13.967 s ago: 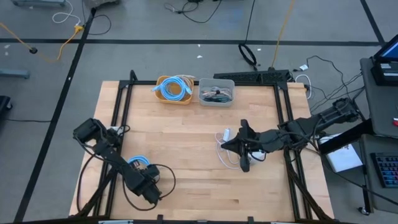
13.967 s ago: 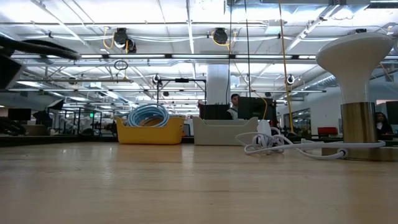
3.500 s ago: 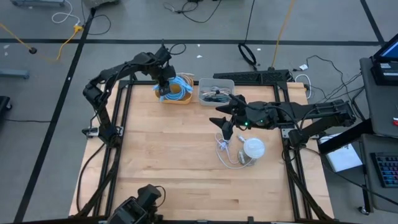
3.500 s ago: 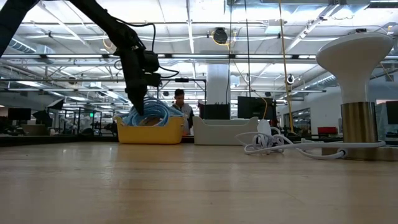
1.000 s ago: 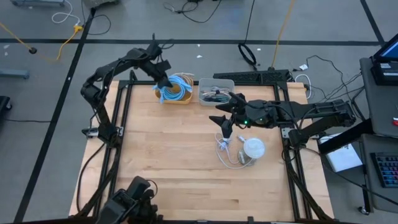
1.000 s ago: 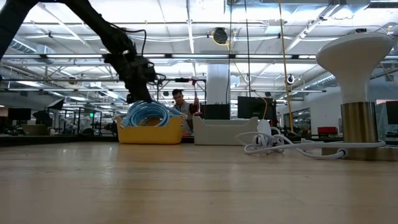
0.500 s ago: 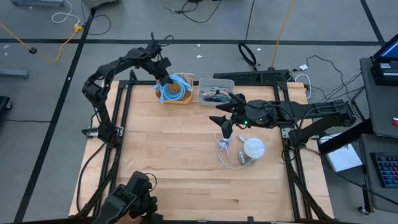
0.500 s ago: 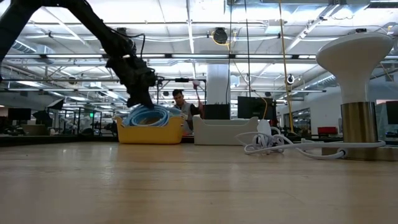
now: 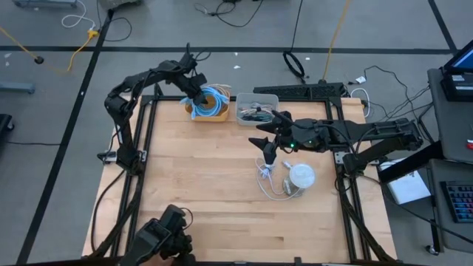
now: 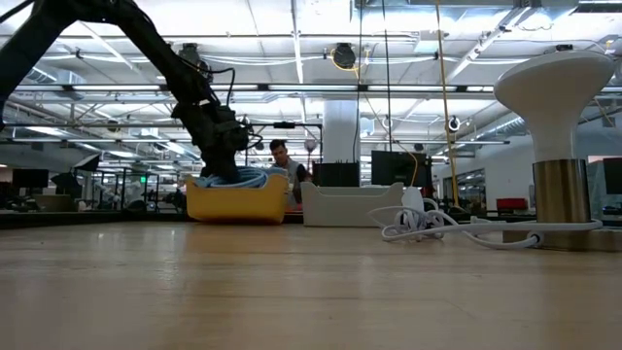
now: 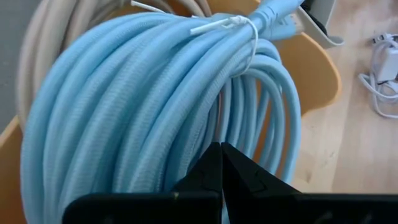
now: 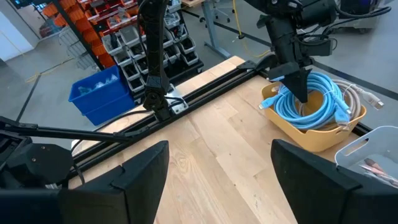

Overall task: Pick & Place USB Port
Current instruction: Put the blue HDMI cable into the yellow bin, then adjust the gray bin

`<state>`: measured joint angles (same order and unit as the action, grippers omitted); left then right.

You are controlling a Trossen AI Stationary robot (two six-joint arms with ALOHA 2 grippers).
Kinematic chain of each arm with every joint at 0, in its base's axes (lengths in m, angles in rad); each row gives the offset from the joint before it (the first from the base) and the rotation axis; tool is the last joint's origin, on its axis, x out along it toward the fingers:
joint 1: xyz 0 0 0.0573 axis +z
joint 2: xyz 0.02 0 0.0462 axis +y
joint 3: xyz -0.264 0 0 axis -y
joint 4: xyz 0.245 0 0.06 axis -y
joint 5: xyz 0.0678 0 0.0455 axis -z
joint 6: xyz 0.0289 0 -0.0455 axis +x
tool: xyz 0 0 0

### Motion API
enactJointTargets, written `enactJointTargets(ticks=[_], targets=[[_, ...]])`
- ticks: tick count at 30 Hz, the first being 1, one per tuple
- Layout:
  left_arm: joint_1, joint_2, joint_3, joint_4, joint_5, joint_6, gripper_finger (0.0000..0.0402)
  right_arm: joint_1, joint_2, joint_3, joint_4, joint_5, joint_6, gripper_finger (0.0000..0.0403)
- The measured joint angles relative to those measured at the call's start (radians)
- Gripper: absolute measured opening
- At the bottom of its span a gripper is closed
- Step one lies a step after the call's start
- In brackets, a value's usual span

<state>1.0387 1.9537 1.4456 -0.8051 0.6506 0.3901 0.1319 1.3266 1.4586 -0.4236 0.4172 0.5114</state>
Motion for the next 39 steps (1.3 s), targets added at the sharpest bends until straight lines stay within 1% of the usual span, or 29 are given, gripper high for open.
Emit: enactJointTargets(ticks=[6, 9, 15, 21, 25, 28, 30, 32, 34, 36, 38, 39], targets=[[0.000, 0.000, 0.000, -0.009, 0.003, -0.003, 0.0000, -0.008, 0.000, 0.000, 0.000, 0.001, -0.003, 0.0274], [-0.002, 0.000, 0.000, -0.027, 0.021, -0.004, 0.0000, -0.008, 0.000, 0.000, 0.000, 0.001, -0.003, 0.0274], [-0.034, -0.020, -0.001, -0.064, 0.025, 0.011, 0.0000, -0.008, 0.000, 0.000, 0.001, 0.001, -0.003, 0.0274], [-0.077, -0.102, -0.001, -0.057, 0.005, 0.008, 0.0000, -0.008, 0.000, 0.000, 0.001, 0.000, -0.003, 0.0274], [-0.109, -0.175, -0.001, -0.057, 0.017, -0.011, 0.0000, -0.008, 0.000, 0.000, 0.001, 0.001, -0.003, 0.0274], [-0.158, -0.233, -0.001, -0.055, 0.050, -0.036, 0.0000, -0.008, 0.000, 0.000, -0.007, -0.002, -0.002, 0.0274], [-0.214, -0.256, -0.001, -0.044, 0.060, -0.060, 0.0000, -0.008, 0.000, 0.000, -0.038, -0.002, 0.005, 0.0268], [-0.282, -0.275, -0.001, -0.021, 0.063, -0.098, 0.0000, -0.008, 0.000, 0.000, -0.098, -0.002, 0.032, 0.0247], [-0.358, -0.294, -0.001, 0.002, 0.063, -0.137, 0.0000, -0.016, 0.000, 0.000, -0.188, 0.005, 0.041, 0.0205], [-0.436, -0.314, -0.001, 0.037, 0.053, -0.178, 0.0000, -0.030, 0.009, -0.014, -0.270, 0.022, 0.042, 0.0136], [-0.509, -0.325, -0.001, 0.083, 0.015, -0.229, 0.0000, -0.048, 0.013, -0.058, -0.306, 0.015, 0.040, 0.0051], [-0.543, -0.326, -0.001, 0.106, -0.008, -0.257, 0.0000, -0.056, 0.014, -0.090, -0.306, -0.004, 0.028, 0.0026]])
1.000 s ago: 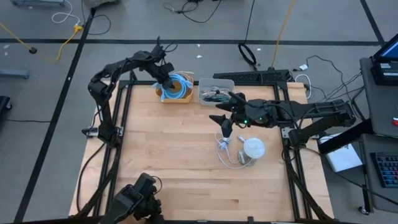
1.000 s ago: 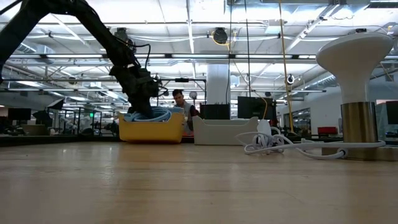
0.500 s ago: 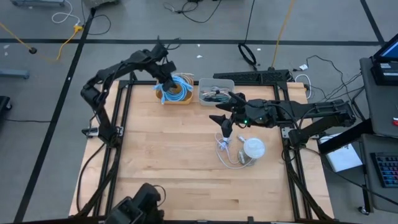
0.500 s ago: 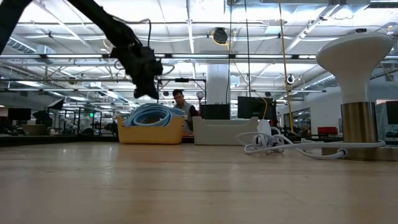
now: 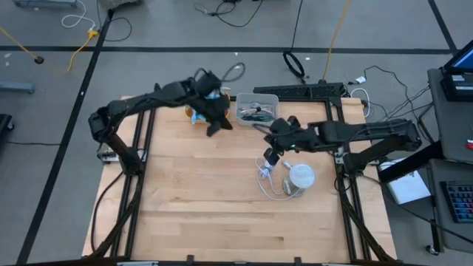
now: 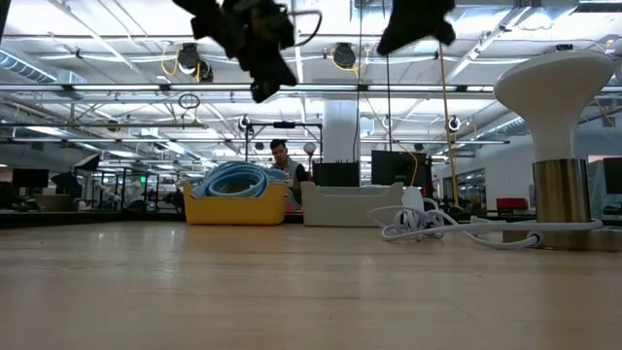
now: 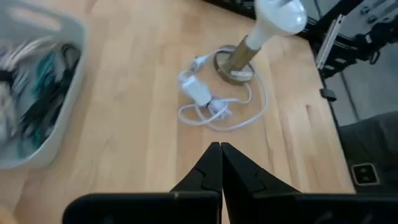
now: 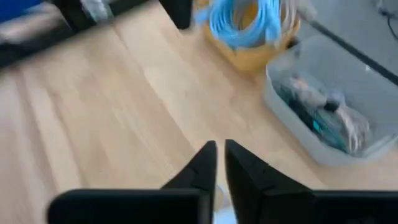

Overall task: Pick & Place USB Port
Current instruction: Adjust the gray bin

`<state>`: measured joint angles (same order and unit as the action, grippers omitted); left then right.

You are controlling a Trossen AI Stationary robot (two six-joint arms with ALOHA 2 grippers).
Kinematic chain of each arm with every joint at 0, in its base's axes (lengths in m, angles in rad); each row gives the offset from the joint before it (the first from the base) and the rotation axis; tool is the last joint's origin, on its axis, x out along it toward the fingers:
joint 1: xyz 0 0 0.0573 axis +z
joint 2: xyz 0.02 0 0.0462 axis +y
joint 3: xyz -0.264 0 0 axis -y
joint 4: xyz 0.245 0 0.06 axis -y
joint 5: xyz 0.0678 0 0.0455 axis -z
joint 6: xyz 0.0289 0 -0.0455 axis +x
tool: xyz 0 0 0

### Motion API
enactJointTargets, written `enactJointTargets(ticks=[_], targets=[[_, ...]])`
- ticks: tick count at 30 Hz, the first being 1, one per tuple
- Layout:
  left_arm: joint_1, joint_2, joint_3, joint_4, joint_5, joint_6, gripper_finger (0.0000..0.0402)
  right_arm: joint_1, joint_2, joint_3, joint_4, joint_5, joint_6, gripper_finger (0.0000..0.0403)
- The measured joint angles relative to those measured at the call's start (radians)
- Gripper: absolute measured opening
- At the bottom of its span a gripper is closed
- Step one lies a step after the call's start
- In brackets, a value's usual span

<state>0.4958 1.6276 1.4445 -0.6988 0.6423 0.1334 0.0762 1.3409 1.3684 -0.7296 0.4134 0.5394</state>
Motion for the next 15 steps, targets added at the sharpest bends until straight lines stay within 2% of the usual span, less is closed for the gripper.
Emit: enactJointTargets(ticks=[5, 9, 15], targets=[[-0.128, 0.035, 0.002, 0.081, -0.149, -0.056, 0.0000, -0.040, -0.002, -0.207, 0.218, -0.071, 0.002, 0.0002], [-0.154, 0.110, 0.000, 0.089, -0.191, -0.072, 0.0000, -0.073, 0.000, -0.377, 0.435, -0.079, 0.017, 0.0001], [-0.136, 0.228, 0.000, 0.092, -0.261, -0.081, 0.0000, -0.163, 0.000, -0.525, 0.462, -0.081, 0.060, 0.0000]])
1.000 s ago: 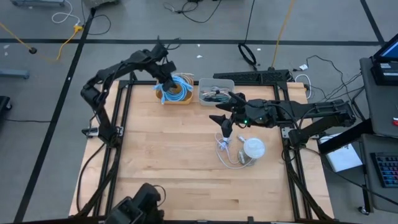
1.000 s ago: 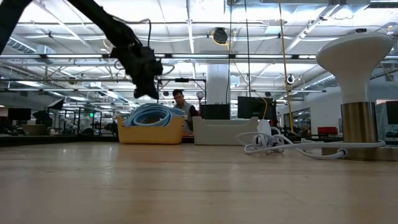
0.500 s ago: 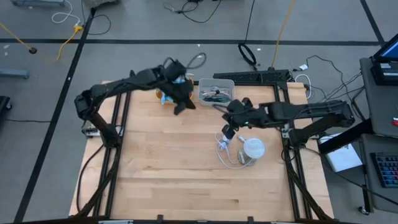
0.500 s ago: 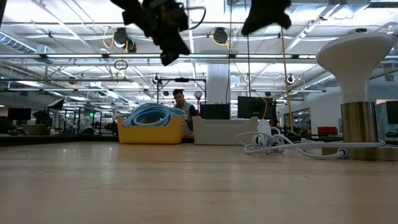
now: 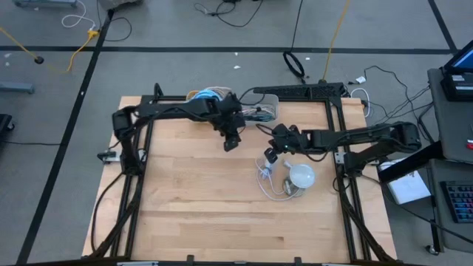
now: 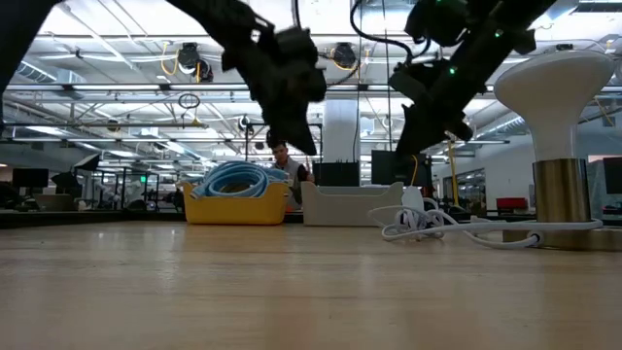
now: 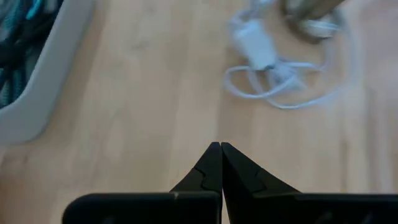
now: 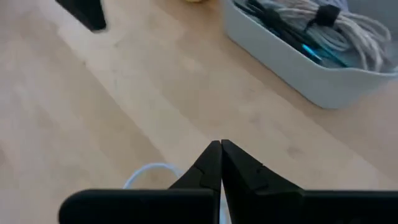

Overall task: Pick & Place USB Port
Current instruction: Adjust the gray bin

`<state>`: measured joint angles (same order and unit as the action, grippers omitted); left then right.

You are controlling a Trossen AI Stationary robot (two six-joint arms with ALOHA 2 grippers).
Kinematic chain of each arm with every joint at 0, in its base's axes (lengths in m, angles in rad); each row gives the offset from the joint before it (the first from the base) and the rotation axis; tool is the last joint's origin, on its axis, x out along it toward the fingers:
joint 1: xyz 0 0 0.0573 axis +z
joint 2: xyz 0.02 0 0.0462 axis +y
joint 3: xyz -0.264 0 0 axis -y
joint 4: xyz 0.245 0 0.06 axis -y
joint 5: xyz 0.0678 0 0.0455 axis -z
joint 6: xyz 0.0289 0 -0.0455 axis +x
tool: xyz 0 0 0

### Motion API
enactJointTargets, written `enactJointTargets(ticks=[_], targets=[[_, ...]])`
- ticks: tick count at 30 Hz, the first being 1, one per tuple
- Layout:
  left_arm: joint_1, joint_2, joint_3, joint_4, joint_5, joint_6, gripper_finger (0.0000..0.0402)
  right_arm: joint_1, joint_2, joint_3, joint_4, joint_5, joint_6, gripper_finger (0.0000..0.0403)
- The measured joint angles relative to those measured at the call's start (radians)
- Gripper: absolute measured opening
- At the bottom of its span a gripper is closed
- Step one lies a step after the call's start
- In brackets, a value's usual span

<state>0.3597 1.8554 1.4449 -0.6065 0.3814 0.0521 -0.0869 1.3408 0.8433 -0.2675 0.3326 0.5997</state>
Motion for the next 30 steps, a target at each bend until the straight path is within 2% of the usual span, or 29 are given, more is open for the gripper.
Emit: enactJointTargets(ticks=[6, 10, 15, 18, 22, 30], targets=[[0.043, 0.095, 0.000, 0.073, 0.018, -0.026, 0.0000, -0.017, -0.011, -0.025, 0.010, -0.013, 0.007, 0.0000], [0.043, 0.105, 0.000, 0.118, 0.057, -0.047, 0.0000, -0.017, -0.012, -0.025, 0.002, 0.080, -0.010, 0.0000], [0.046, 0.102, 0.000, 0.167, 0.031, -0.066, 0.0000, -0.031, -0.012, -0.025, 0.010, 0.163, -0.058, 0.0000], [0.051, 0.099, 0.000, 0.189, -0.012, -0.080, 0.0000, -0.042, -0.011, -0.025, 0.011, 0.179, -0.082, 0.0000], [0.062, 0.099, 0.000, 0.217, -0.033, -0.106, 0.0000, -0.076, 0.017, -0.024, 0.015, 0.179, -0.100, 0.0000], [0.095, 0.099, 0.000, 0.214, -0.041, -0.158, 0.0000, -0.153, 0.123, -0.024, 0.130, 0.081, -0.128, 0.0000]])
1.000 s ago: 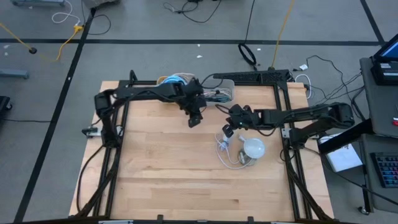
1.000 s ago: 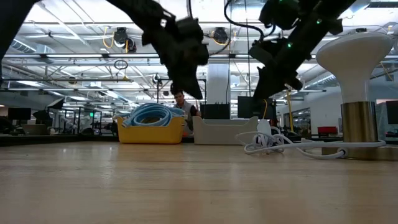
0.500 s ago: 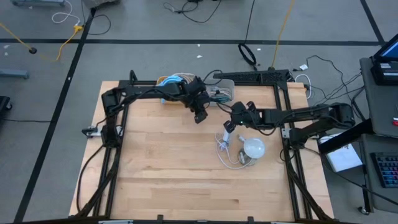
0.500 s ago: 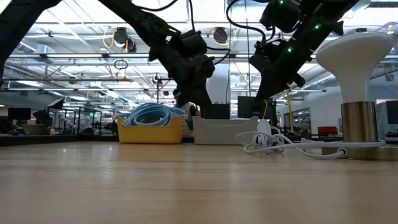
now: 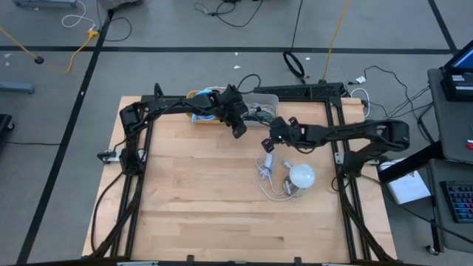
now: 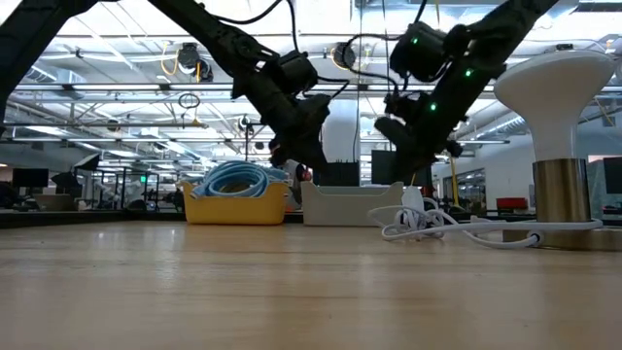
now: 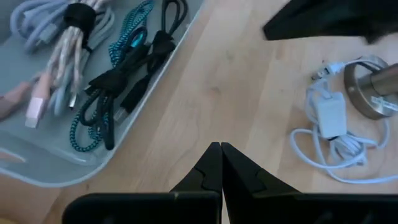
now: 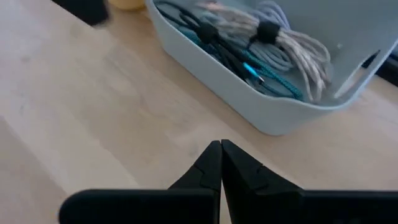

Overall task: Pick & Place USB Port
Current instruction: Adjust the gray bin

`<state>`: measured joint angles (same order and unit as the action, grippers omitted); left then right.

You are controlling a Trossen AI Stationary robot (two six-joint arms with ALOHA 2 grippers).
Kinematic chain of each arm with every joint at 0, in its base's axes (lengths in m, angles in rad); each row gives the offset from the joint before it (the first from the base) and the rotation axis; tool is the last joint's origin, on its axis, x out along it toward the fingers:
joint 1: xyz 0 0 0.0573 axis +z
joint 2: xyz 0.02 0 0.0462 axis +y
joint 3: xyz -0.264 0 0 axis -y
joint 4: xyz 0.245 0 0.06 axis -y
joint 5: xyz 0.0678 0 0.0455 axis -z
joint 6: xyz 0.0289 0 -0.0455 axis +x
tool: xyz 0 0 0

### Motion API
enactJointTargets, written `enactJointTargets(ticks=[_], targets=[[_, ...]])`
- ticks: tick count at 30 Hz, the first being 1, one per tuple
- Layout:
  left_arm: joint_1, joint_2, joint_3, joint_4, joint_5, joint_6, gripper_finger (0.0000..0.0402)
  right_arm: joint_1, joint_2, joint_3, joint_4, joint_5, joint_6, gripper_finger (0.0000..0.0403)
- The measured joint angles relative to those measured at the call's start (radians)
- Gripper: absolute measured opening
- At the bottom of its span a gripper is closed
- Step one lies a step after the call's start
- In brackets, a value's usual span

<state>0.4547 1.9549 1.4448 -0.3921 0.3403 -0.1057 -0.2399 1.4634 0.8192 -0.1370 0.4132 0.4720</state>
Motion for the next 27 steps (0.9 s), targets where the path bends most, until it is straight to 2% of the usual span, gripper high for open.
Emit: enactJointTargets(ticks=[9, 16, 23, 27], targets=[[-0.046, 0.000, 0.000, -0.036, 0.032, -0.001, 0.0000, -0.043, 0.059, 0.000, 0.033, 0.006, -0.036, 0.0000], [-0.072, 0.000, 0.000, -0.040, -0.061, 0.022, 0.0000, -0.063, 0.058, 0.000, 0.090, 0.057, -0.101, 0.0000], [-0.028, 0.000, 0.000, -0.017, -0.134, 0.017, 0.0000, -0.083, 0.058, 0.000, 0.110, 0.058, -0.129, 0.0000], [0.003, 0.006, 0.000, -0.015, -0.142, 0.009, 0.0000, -0.096, 0.058, 0.000, 0.111, 0.058, -0.137, 0.0000]])
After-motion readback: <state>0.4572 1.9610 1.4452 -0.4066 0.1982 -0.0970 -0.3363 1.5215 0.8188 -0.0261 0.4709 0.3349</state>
